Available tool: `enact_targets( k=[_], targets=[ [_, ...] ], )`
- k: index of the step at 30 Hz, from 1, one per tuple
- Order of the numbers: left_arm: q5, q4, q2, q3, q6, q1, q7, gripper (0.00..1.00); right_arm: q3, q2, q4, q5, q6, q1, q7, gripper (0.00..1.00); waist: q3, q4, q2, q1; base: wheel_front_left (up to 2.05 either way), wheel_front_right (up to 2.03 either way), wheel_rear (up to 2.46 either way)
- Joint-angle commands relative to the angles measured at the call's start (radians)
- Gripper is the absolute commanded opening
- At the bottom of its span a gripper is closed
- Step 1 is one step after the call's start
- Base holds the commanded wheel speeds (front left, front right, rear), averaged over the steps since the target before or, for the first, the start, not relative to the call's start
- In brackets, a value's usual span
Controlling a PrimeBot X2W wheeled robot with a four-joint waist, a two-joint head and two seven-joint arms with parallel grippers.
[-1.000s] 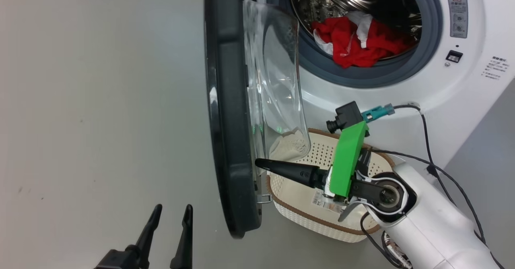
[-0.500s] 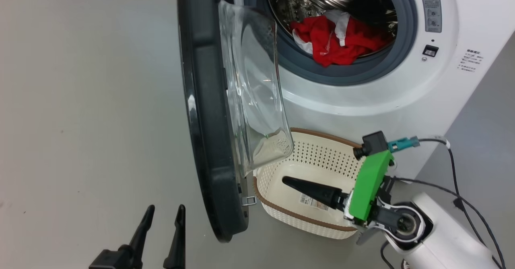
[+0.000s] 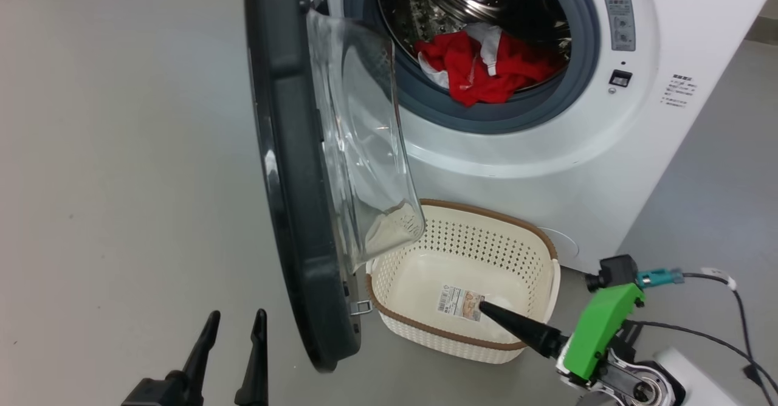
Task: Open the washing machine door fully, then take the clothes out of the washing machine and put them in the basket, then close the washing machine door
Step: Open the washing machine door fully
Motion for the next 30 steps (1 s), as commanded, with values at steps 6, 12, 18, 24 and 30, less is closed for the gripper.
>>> enact_targets(
  k=[6,12,18,24,30],
  targets=[
    [0.013,-0.021,0.009,0.047,-0.003,0.002,-0.012,1.00,0.002,-0.049,-0.028,-0.027,0.008,0.030,-0.081,1.00,-0.003,-0.029,0.0000,0.0000,0.00,0.00,0.00],
    [0.012,-0.022,0.009,0.059,-0.002,0.003,-0.012,1.00,0.018,-0.086,-0.028,-0.055,0.008,0.042,-0.162,1.00,-0.001,-0.050,0.0000,0.0000,0.00,0.00,0.00],
    [0.012,-0.021,0.009,0.064,-0.003,0.006,-0.012,1.00,0.071,-0.121,-0.020,-0.123,0.008,0.057,-0.298,1.00,-0.006,-0.058,0.0000,0.0000,0.00,0.00,0.00],
    [0.011,-0.018,0.009,0.068,-0.003,0.009,-0.012,1.00,0.159,-0.147,-0.006,-0.176,0.008,0.065,-0.455,1.00,-0.009,-0.060,0.0000,0.0000,0.00,0.00,0.00],
    [0.010,-0.018,0.009,0.068,-0.001,0.009,-0.012,1.00,0.239,-0.173,0.015,-0.205,0.008,0.052,-0.599,1.00,-0.011,-0.057,0.0000,0.0000,0.00,0.00,0.00]
  ],
)
